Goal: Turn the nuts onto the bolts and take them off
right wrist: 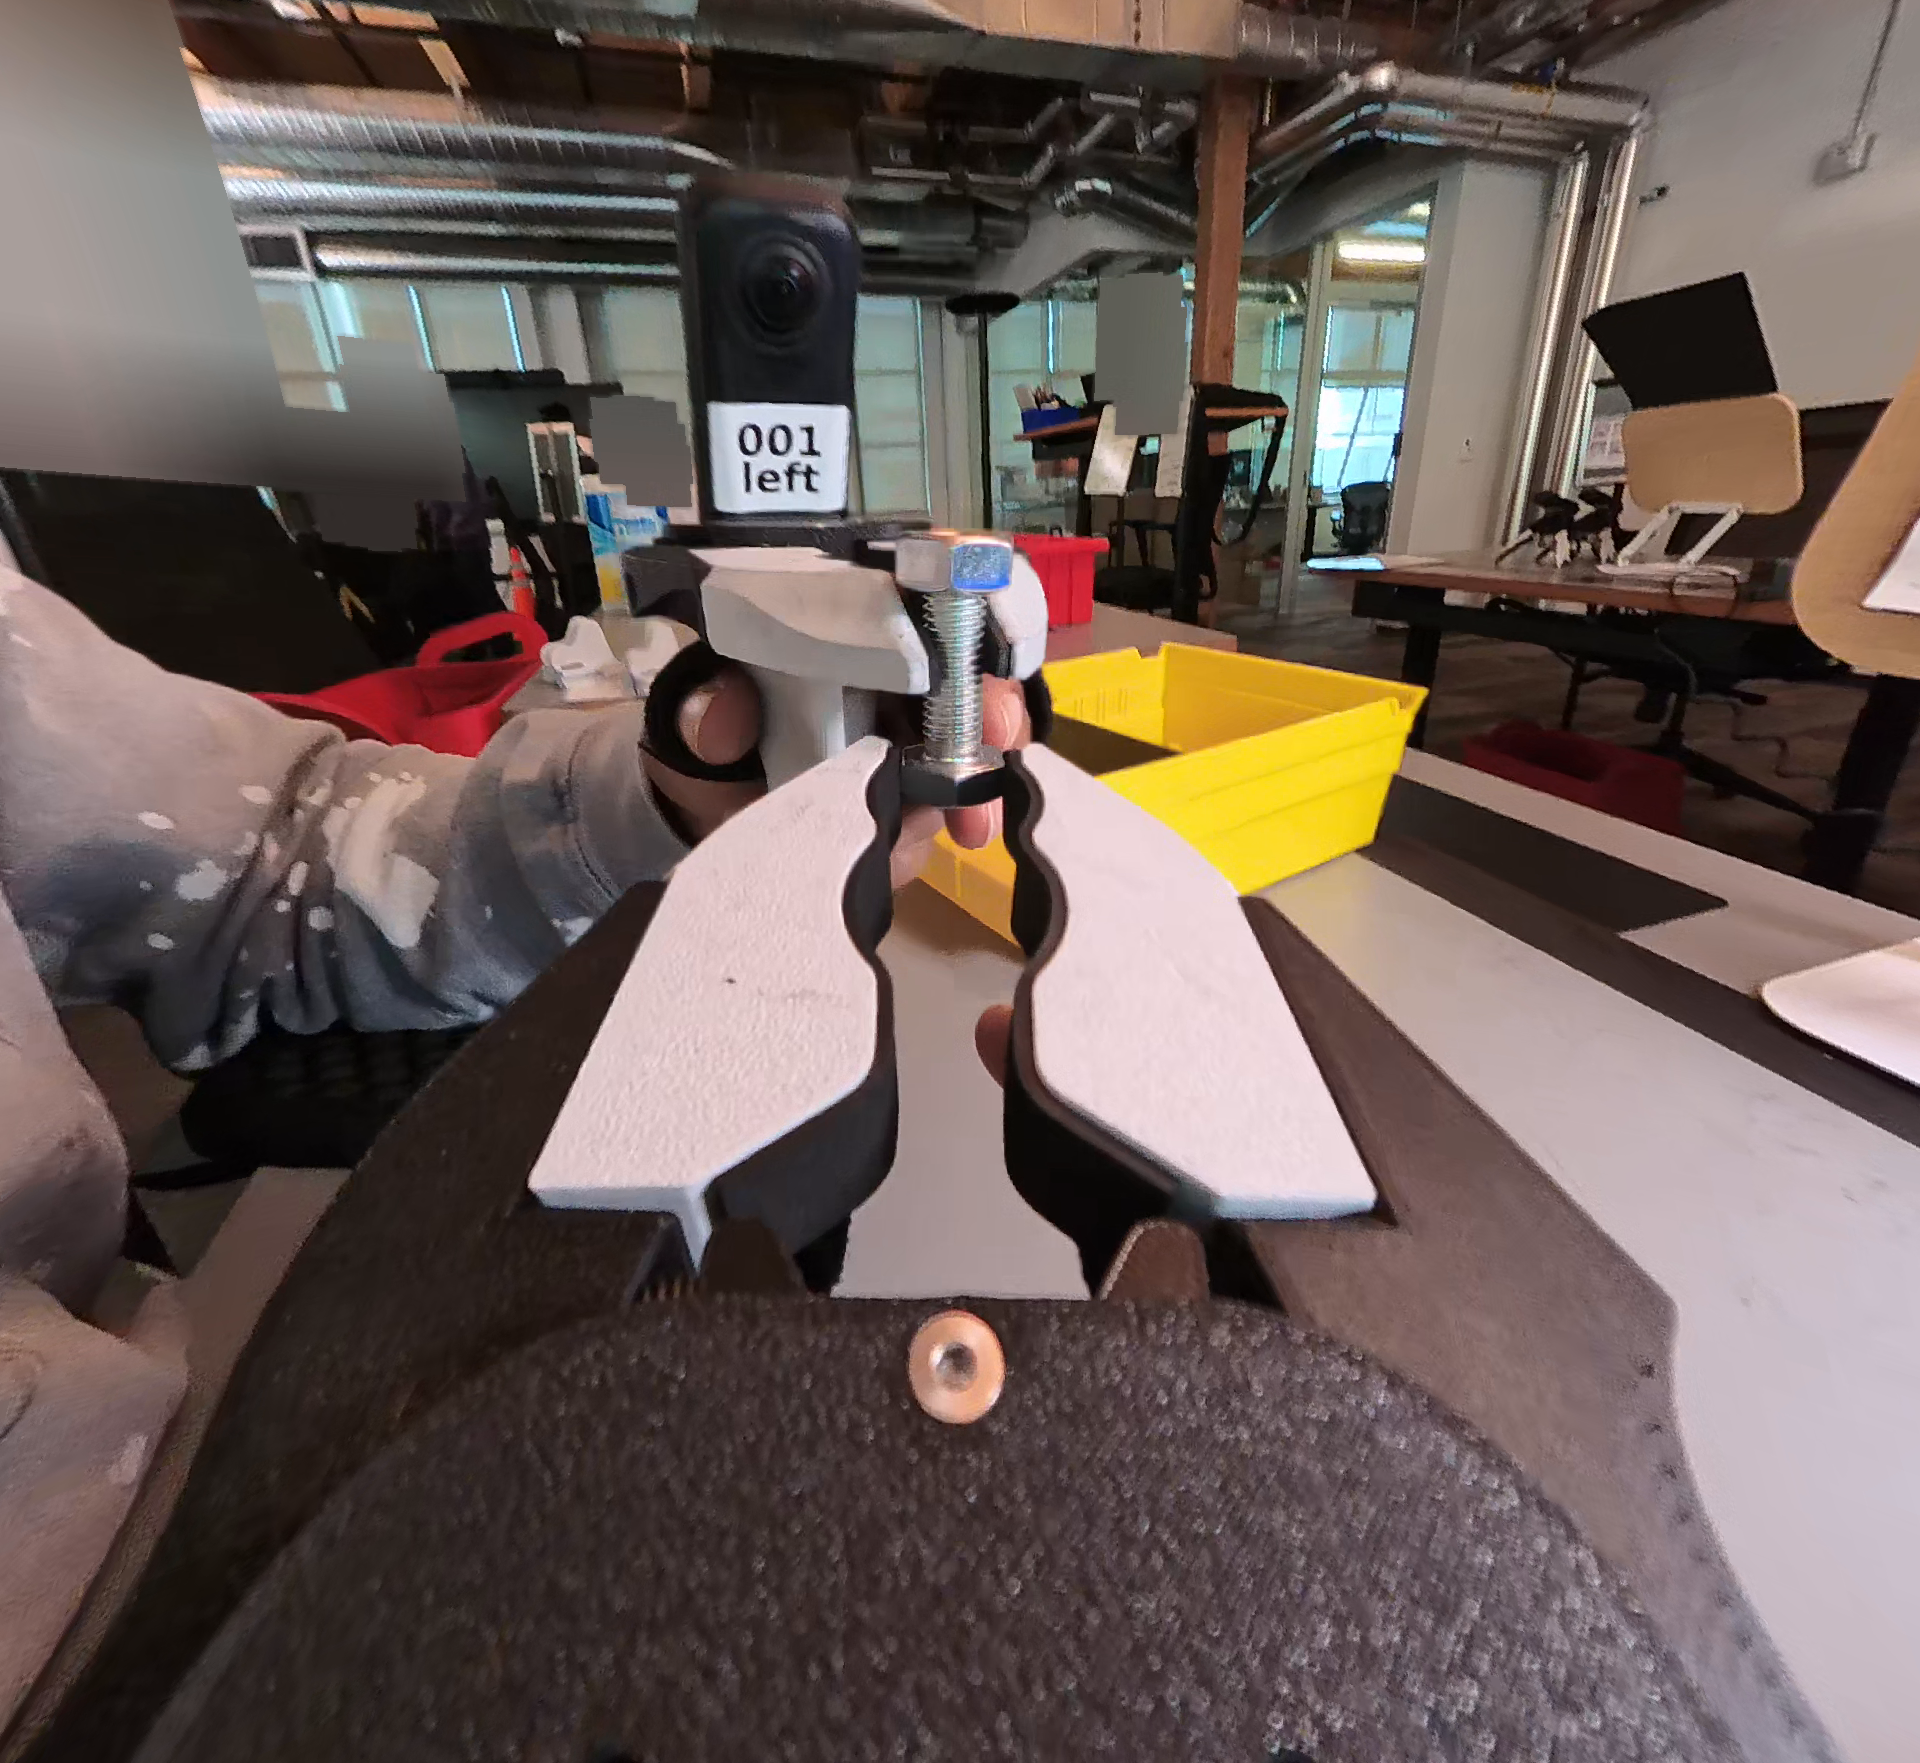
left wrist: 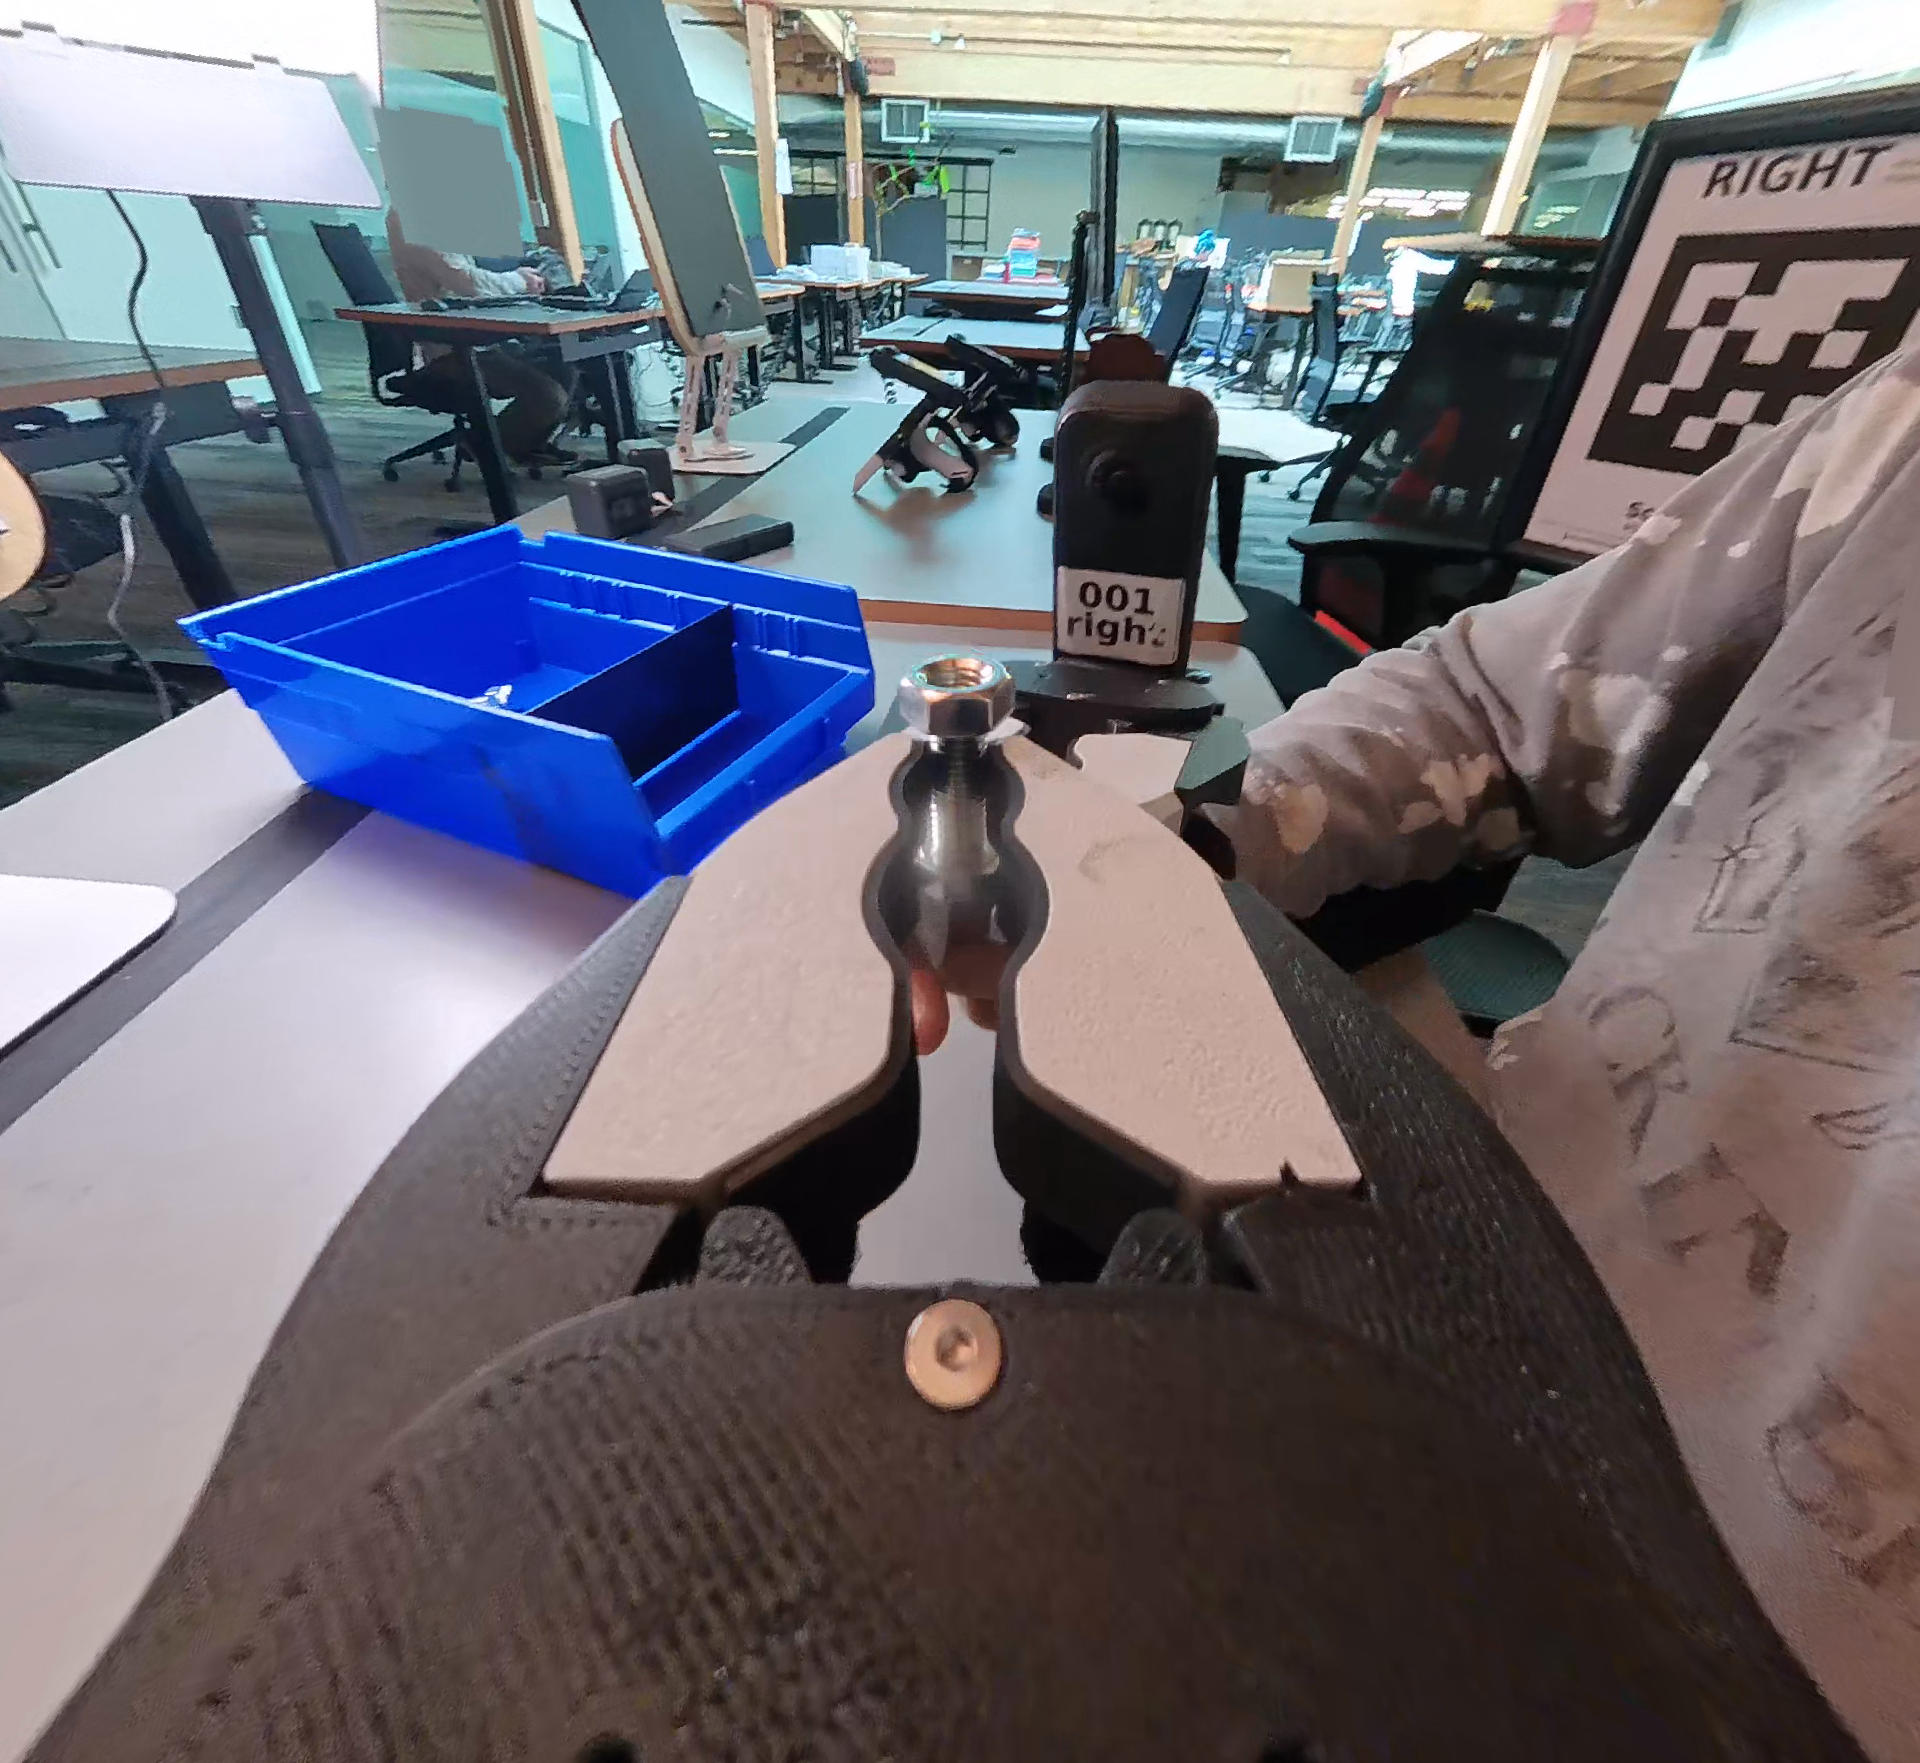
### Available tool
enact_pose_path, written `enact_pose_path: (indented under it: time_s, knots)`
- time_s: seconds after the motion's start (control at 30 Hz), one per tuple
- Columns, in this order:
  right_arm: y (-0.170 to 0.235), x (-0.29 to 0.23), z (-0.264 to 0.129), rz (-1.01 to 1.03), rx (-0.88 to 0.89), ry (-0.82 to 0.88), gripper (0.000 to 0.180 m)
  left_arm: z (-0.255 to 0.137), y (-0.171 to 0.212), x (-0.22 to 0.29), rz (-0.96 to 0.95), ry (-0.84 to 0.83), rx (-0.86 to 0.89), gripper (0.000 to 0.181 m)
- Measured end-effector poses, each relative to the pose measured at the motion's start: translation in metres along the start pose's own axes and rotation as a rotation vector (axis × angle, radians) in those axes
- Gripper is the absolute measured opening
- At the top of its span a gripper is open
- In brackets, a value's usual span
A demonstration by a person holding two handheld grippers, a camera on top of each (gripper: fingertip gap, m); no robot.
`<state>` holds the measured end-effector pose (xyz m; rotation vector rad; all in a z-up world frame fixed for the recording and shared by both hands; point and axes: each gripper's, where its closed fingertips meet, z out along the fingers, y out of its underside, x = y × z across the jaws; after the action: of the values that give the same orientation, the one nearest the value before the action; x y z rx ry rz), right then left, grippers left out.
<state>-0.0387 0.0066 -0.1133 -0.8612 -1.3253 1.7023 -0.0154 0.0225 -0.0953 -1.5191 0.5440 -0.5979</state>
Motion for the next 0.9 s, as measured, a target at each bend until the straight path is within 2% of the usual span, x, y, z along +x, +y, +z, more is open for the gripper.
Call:
enact_pose_path:
  time_s: [0.2, 0.4, 0.63, 0.73, 0.9]
  knots:
    - [0.013, 0.005, 0.005, -0.034, -0.130, 0.008, 0.021, -0.004, 0.008, -0.007, 0.019, -0.007, -0.011, 0.010]
    - [0.018, 0.010, 0.004, -0.070, -0.179, 0.045, 0.019, -0.002, 0.013, -0.010, 0.014, -0.007, 0.009, 0.010]
    - [0.020, 0.011, -0.001, -0.099, -0.183, 0.050, 0.018, -0.001, 0.015, -0.008, -0.013, 0.007, 0.021, 0.011]
    - [0.025, 0.016, -0.003, -0.089, -0.178, 0.060, 0.018, -0.004, 0.008, -0.010, -0.040, 0.011, 0.055, 0.026]
    - [0.026, 0.015, -0.004, -0.086, -0.151, 0.061, 0.018, -0.007, 0.010, -0.017, -0.043, -0.024, 0.047, 0.023]
